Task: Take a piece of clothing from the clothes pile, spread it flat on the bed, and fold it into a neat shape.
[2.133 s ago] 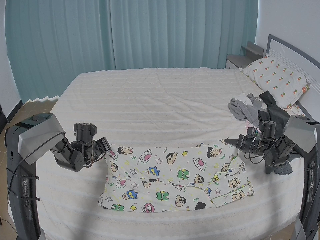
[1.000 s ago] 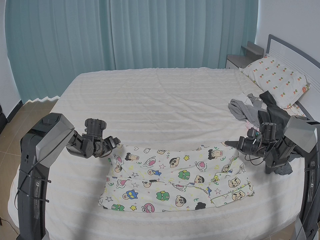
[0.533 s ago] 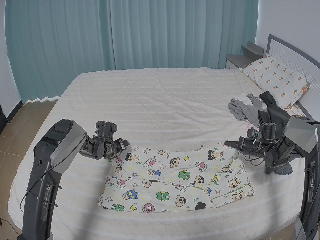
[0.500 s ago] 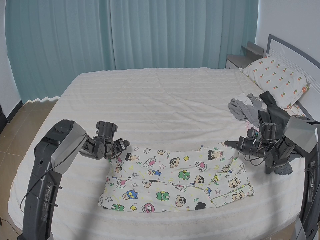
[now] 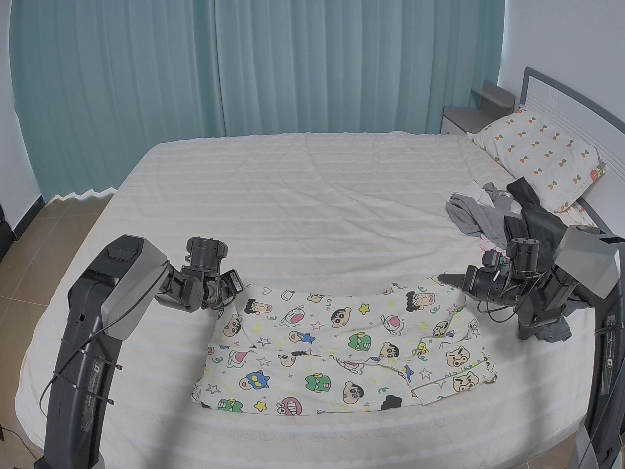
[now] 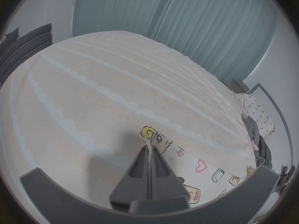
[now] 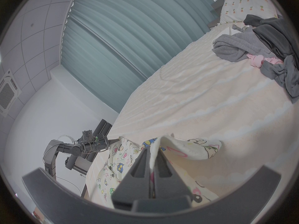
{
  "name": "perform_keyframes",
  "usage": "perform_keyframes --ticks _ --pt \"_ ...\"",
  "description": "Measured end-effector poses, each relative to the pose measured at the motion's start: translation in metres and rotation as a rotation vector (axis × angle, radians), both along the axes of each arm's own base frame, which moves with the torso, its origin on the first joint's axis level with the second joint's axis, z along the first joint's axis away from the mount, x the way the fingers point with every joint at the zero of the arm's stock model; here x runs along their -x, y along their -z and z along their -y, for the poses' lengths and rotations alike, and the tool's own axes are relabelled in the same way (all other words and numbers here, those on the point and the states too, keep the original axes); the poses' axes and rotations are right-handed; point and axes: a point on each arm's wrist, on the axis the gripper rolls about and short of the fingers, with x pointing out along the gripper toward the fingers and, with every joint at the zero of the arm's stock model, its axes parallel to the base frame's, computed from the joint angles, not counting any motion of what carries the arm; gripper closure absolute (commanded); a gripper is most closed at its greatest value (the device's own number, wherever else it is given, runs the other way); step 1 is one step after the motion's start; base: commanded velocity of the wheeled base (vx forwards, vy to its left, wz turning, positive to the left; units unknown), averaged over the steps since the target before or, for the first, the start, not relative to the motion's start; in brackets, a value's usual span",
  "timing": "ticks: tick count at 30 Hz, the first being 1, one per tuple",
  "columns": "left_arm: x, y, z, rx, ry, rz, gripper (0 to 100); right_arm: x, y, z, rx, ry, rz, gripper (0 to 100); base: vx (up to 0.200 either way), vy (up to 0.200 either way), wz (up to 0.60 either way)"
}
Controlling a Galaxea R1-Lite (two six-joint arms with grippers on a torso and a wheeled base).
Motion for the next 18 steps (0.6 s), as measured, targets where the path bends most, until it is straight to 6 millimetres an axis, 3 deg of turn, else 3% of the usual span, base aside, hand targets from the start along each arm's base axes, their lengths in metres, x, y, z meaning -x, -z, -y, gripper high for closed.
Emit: perform_keyframes --ticks 10,18 --pt "-0.003 -0.013 -0.005 0.0 -0.04 0.048 100 -0.001 -0.001 -0.001 -0.001 -0.001 0.007 100 0.0 0.0 0.0" --pt "0.002 -0.009 -0.007 -0.013 -0.042 -0.002 100 -0.001 0.001 -0.001 0.0 -0.001 0.005 100 0.0 0.0 0.0"
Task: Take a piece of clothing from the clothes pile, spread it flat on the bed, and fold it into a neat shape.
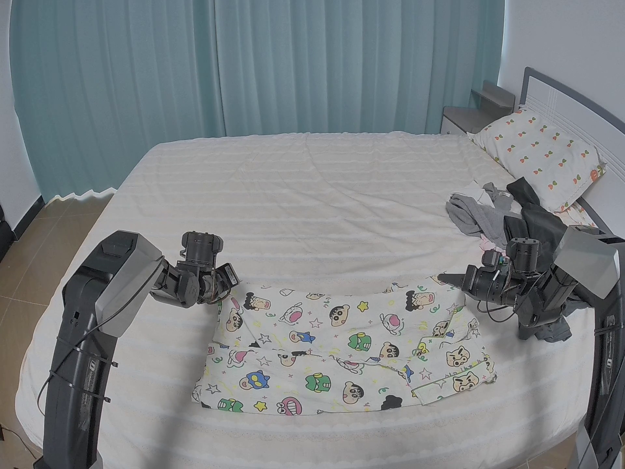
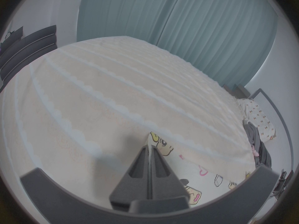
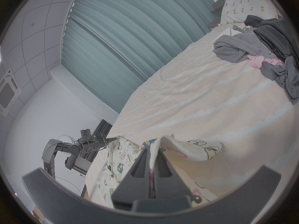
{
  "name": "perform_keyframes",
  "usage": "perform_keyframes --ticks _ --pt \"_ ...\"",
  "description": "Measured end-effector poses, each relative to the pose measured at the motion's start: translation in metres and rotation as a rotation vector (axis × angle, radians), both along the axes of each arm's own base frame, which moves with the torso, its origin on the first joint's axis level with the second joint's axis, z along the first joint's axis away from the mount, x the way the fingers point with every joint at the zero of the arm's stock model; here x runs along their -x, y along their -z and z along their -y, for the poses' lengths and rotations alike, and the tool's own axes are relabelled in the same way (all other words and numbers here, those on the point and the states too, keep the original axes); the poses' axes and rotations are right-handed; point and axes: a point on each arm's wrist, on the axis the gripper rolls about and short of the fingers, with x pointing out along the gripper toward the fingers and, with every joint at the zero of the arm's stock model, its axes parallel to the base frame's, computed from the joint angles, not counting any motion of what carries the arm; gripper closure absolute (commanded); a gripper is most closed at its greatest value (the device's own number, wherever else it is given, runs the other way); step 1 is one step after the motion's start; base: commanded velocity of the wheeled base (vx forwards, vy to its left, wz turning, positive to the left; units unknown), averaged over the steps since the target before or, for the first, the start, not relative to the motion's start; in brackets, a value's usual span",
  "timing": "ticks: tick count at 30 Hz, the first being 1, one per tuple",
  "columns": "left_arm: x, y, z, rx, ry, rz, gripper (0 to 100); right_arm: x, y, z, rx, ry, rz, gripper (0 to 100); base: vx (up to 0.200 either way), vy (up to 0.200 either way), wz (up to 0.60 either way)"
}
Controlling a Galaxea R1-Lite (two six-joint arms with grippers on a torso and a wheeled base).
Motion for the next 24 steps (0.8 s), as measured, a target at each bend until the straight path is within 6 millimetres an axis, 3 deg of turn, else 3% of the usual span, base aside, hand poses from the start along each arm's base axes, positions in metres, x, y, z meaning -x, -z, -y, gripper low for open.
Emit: perform_keyframes --ticks 2,3,12,24 --pt "0.002 0.0 -0.001 -0.001 0.001 -0.012 100 0.0 0.0 0.0 0.0 -0.001 -0.001 100 0.0 0.0 0.0" --pt "0.003 -0.001 -0.001 -0.001 0.002 -0.014 0 0.0 0.0 0.0 0.0 0.0 -0.001 100 0.0 0.0 0.0" --pt "0.008 -0.004 -0.002 -0.056 0.049 -0.027 0 0.0 0.002 0.0 0.001 0.001 -0.006 100 0.0 0.0 0.0" --pt "-0.002 -0.019 0.004 -0.067 0.065 0.043 0 0.001 0.001 -0.001 0.001 0.001 -0.006 100 0.0 0.0 0.0"
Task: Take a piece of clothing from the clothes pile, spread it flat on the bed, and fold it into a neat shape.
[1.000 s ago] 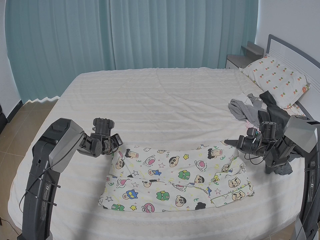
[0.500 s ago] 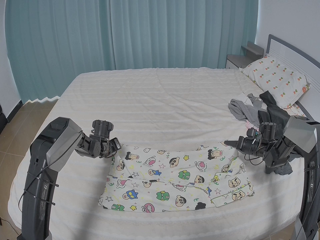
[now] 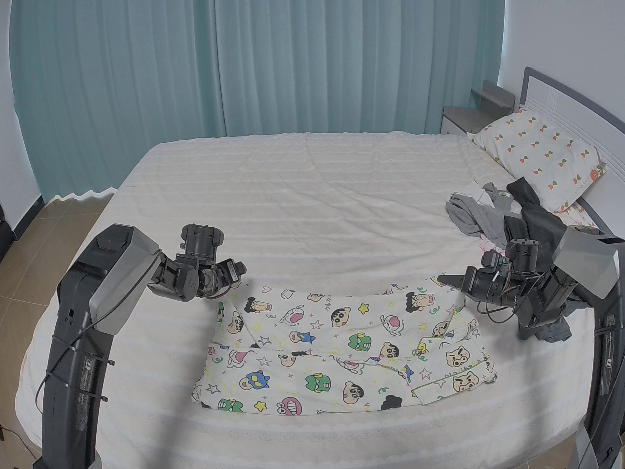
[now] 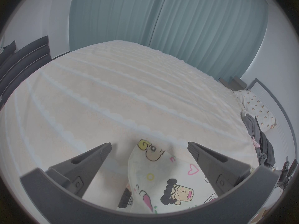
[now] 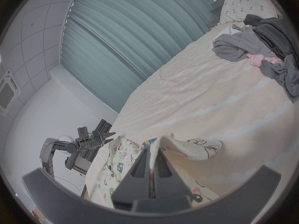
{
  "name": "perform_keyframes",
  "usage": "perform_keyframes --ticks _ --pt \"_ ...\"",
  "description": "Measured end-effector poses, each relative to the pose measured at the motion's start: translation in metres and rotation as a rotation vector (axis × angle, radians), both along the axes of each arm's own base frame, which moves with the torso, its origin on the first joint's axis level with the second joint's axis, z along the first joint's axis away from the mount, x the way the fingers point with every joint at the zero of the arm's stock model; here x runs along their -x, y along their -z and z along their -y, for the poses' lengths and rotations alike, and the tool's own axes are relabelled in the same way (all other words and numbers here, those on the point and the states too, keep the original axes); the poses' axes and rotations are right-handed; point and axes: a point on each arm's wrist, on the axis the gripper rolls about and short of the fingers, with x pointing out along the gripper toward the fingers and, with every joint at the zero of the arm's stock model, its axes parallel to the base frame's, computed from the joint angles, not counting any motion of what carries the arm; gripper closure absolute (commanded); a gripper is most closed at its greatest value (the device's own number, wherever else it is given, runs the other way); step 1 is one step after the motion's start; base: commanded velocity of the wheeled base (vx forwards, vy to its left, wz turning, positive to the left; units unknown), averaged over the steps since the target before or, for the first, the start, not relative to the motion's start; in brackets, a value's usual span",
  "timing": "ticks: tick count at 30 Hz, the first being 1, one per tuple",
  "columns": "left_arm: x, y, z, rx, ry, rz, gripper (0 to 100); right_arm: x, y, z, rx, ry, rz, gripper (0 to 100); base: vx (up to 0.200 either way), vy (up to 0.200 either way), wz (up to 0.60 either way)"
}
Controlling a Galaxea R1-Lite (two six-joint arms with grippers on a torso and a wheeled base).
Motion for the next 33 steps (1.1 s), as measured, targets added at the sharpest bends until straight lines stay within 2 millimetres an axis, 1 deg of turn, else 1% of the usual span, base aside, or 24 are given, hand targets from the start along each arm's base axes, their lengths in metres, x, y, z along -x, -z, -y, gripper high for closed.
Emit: perform_keyframes --ticks 7,14,20,21,33 --pt "-0.007 0.012 0.002 -0.028 -0.036 0.005 0 0.0 -0.001 -0.004 0.0 -0.009 0.002 100 0.0 0.0 0.0" --pt "-0.005 0.026 0.01 -0.031 -0.021 -0.022 0 -0.001 -0.002 -0.005 0.0 -0.013 0.008 100 0.0 0.0 0.0" --pt "-0.004 0.035 0.015 -0.035 -0.012 -0.041 0 -0.001 -0.002 -0.006 0.0 -0.015 0.008 100 0.0 0.0 0.0" --pt "-0.004 0.036 0.015 -0.036 -0.011 -0.05 100 -0.001 -0.002 -0.006 0.0 -0.016 0.008 100 0.0 0.0 0.0" --pt "-0.009 0.034 0.015 0.004 -0.051 -0.053 100 -0.001 -0.001 -0.005 -0.001 -0.014 0.006 100 0.0 0.0 0.0"
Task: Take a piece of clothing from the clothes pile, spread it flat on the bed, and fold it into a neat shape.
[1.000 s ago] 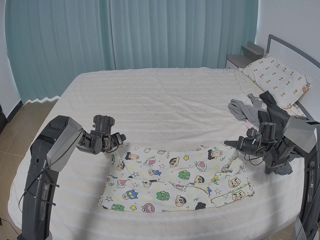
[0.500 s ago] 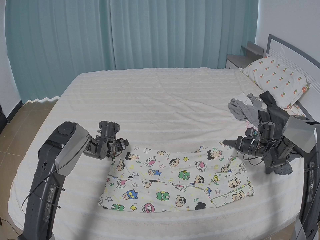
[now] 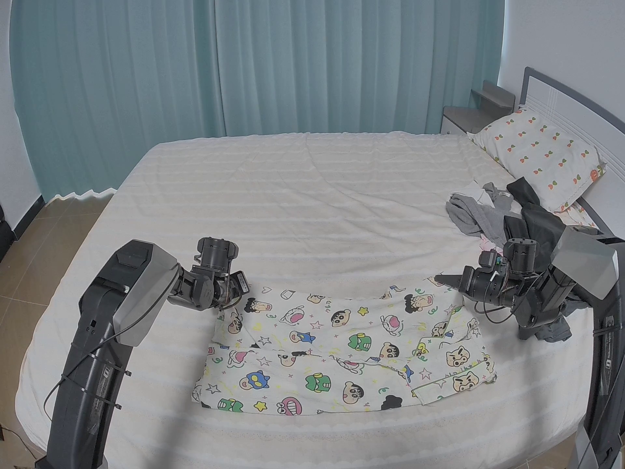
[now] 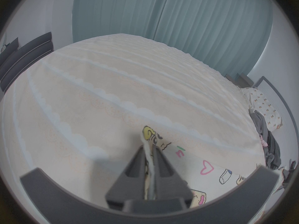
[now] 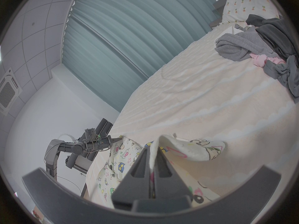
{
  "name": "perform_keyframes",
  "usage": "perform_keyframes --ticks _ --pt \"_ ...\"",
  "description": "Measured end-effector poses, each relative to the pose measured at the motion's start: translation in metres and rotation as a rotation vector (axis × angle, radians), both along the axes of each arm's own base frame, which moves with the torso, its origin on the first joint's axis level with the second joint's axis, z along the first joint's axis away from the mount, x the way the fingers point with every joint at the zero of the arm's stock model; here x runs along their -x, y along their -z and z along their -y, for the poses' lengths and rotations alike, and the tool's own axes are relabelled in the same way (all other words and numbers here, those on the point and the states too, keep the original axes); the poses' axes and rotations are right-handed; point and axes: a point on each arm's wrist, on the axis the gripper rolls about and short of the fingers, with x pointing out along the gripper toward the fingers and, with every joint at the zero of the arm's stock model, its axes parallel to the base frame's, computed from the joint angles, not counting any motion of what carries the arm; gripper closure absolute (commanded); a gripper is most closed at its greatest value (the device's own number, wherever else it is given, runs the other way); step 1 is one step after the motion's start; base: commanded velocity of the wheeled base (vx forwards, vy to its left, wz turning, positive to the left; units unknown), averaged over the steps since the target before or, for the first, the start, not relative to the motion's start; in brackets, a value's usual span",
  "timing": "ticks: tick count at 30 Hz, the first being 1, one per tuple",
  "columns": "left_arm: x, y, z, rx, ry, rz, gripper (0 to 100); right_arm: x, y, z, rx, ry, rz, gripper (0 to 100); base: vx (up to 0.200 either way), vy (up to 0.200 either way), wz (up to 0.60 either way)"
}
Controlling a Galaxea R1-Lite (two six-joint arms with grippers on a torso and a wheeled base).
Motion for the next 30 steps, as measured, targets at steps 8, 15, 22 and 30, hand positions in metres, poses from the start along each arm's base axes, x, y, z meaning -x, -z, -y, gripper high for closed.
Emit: perform_keyframes --ticks 8,15,22,30 --pt "-0.001 -0.014 -0.002 0.042 -0.058 0.034 100 0.0 -0.001 0.001 0.0 0.001 0.005 100 0.0 0.0 0.0" --pt "0.0 -0.032 -0.002 0.066 -0.079 0.064 100 0.0 -0.004 0.003 -0.001 0.005 0.027 100 0.0 0.0 0.0" --pt "0.005 -0.041 -0.002 0.077 -0.079 0.1 100 0.0 -0.006 0.005 -0.001 0.009 0.052 100 0.0 0.0 0.0" --pt "0.021 -0.047 -0.005 0.09 -0.075 0.129 100 0.004 -0.009 0.008 -0.001 0.018 0.054 100 0.0 0.0 0.0"
